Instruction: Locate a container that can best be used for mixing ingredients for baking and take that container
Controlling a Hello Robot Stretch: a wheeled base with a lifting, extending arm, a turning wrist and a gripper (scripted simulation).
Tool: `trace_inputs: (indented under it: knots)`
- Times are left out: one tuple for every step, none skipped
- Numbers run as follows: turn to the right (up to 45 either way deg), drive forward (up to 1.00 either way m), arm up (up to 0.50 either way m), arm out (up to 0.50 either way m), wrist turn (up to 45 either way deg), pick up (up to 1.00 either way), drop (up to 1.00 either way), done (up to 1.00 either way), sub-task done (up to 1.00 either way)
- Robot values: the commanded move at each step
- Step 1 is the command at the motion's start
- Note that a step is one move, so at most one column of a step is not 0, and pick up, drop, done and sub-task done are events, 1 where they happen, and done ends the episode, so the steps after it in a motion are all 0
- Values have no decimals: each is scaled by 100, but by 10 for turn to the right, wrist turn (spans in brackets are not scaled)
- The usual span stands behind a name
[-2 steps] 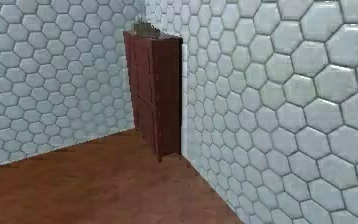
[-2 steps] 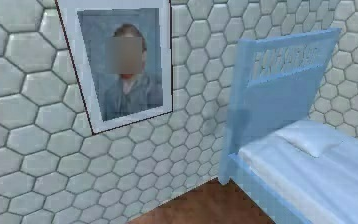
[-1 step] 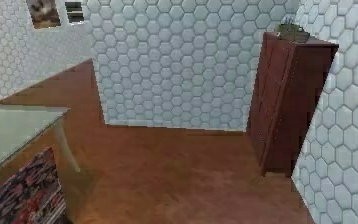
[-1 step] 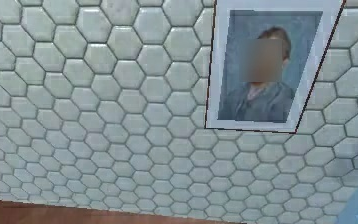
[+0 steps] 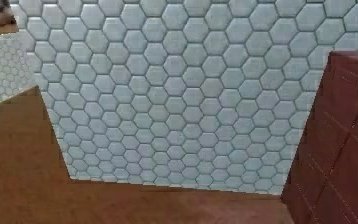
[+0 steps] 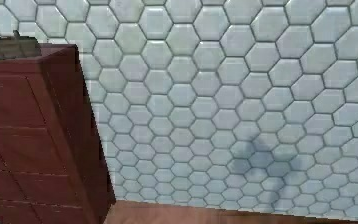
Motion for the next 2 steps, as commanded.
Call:
trace_inputs:
  knots:
    - [-360,0,0,0,0,0,0,0,0]
    - [-30,0,0,0,0,0,0,0,0]
